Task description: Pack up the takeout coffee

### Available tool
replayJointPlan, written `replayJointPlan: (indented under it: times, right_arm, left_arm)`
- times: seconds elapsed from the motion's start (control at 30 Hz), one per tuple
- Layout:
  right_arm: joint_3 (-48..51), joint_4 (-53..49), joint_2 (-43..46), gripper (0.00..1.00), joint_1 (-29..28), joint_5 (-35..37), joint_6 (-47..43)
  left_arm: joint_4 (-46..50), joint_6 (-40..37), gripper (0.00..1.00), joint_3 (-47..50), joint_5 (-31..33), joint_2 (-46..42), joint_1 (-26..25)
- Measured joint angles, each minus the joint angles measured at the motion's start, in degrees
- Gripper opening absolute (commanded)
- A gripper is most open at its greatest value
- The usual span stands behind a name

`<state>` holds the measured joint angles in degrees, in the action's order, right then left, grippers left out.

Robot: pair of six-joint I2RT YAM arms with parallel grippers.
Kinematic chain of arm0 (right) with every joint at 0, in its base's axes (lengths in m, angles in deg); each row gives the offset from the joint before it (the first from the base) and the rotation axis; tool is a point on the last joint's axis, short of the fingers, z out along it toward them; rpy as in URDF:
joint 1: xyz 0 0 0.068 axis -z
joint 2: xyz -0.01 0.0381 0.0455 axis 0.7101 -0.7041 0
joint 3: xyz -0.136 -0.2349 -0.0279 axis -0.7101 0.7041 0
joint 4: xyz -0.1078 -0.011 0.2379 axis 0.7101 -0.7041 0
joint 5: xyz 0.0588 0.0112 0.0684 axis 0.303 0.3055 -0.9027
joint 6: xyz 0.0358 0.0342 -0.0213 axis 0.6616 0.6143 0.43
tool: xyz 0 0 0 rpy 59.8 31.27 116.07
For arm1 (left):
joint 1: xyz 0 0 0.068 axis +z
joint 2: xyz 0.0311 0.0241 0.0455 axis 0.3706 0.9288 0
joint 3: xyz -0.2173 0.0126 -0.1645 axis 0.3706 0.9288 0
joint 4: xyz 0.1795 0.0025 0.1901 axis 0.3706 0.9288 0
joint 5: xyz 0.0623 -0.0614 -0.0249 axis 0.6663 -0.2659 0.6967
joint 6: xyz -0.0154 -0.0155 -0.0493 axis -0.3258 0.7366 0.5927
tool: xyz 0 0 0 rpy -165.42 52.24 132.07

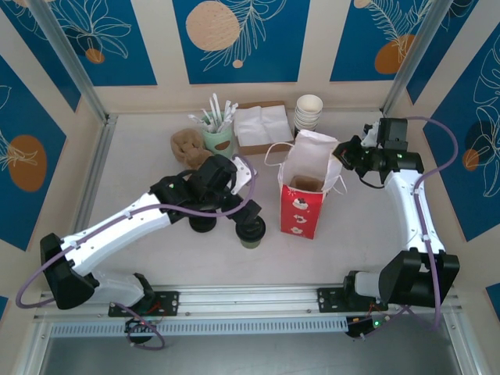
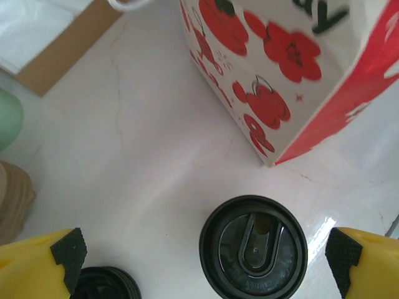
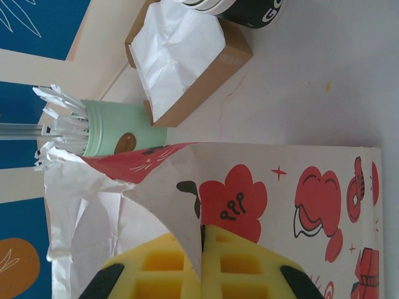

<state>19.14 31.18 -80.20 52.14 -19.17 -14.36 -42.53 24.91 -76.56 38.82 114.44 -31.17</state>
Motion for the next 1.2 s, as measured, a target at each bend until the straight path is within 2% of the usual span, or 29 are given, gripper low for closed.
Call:
replayJointPlan:
  times: [0.13, 0.23, 0.27, 0.3, 0.37, 0.67, 0.93, 1.2]
  right_arm:
    - [1.3, 1.5, -0.8, 0.19, 0.0, -0.2, 0.7]
    - [1.6, 1.6, -0.8, 0.37, 0.0, -0.2, 0.4]
    - [1.5, 1.6, -0.8, 0.49, 0.1, -0.1, 0.0]
    - [1.5, 1.5, -0.8, 0.55, 0.3, 0.0, -0.3]
    - [1.2, 0.7, -0.8, 0.59, 1.0, -0.2, -2.1]
    - [-9.3, -3.0, -0.8, 0.6, 5.9, -2.6, -10.8]
    - [-18.9, -4.5, -6.8, 0.6, 4.5, -5.9, -17.3]
    - [-20.7, -6.6, -8.6, 0.59, 3.3, -6.4, -20.0]
  left_arm:
    - [-2.1, 2.3, 1.0, 4.9, -1.3, -1.5, 0.0]
    - [-2.9, 3.4, 1.0, 6.4, -1.6, -1.5, 0.0]
    - [-3.0, 3.7, 1.0, 6.8, -1.5, -1.5, 0.0]
    - [-3.1, 4.0, 1.0, 7.0, -1.6, -1.5, 0.0]
    - [-3.0, 4.3, 1.0, 7.1, -1.7, -1.5, 0.0]
    - [-3.5, 4.6, 1.0, 8.0, -1.7, -4.9, 0.0]
    - [-3.3, 6.1, 1.0, 8.1, -2.3, -5.9, 0.0]
    - [-1.0, 14.6, 1.0, 7.9, -1.9, -1.5, -1.0]
